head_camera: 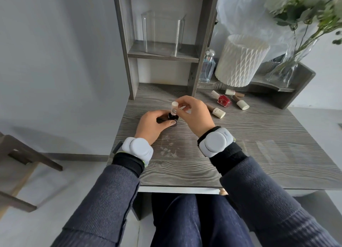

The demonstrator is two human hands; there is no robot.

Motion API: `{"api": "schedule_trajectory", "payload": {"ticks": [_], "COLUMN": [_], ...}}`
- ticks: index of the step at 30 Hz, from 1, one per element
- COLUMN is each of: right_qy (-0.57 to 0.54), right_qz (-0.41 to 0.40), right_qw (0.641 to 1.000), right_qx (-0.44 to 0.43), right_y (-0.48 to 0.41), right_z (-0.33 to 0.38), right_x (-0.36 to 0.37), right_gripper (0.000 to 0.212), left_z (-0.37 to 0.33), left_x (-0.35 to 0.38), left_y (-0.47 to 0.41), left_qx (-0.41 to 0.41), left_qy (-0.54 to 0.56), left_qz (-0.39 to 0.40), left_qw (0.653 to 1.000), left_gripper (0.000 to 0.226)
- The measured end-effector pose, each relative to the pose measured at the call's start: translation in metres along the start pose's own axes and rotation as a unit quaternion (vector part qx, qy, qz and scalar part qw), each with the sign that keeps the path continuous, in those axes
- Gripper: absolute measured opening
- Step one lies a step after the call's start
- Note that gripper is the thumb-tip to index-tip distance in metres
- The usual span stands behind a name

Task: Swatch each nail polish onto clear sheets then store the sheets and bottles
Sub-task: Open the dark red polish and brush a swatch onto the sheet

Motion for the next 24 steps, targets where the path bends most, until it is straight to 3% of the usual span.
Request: {"api": "schedule_trajectory", "payload": {"ticks": [7,15,24], "right_qy": [0.014,-0.003,0.022], "right_qz": [0.022,-0.042,-0.059], "right_qw": [1.0,0.997,0.998], "right_qx": [-0.009,0.064,0.031], "right_y": [0.004,-0.006,-0.007], "right_z": [0.003,-0.007,0.001], "right_x": [0.004,0.0,-0.001], "right_gripper": [0.017,0.037,0.021], "left_z": [0.001,0.002,0.005], "left_x": [0.0,0.0,0.0], "left_y": [0.001,0.0,0.0], "left_qx": [-0.004,0.002,-0.005], "left_qy": [-0.006,-0.029,-0.009], "left_qz": [0.002,0.007,0.001], "left_qw": [1.0,1.0,1.0], "left_gripper": [0.025,0.02,0.026]}}
Point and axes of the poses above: each hand's wrist, its own y-axis away from the middle knuckle, its own x-axis out of the palm, z = x × y, the point moved 7 cm from there along -y, towards the middle knuckle, and after that the axes turned 15 degrees about x, right-handed, at the moved point
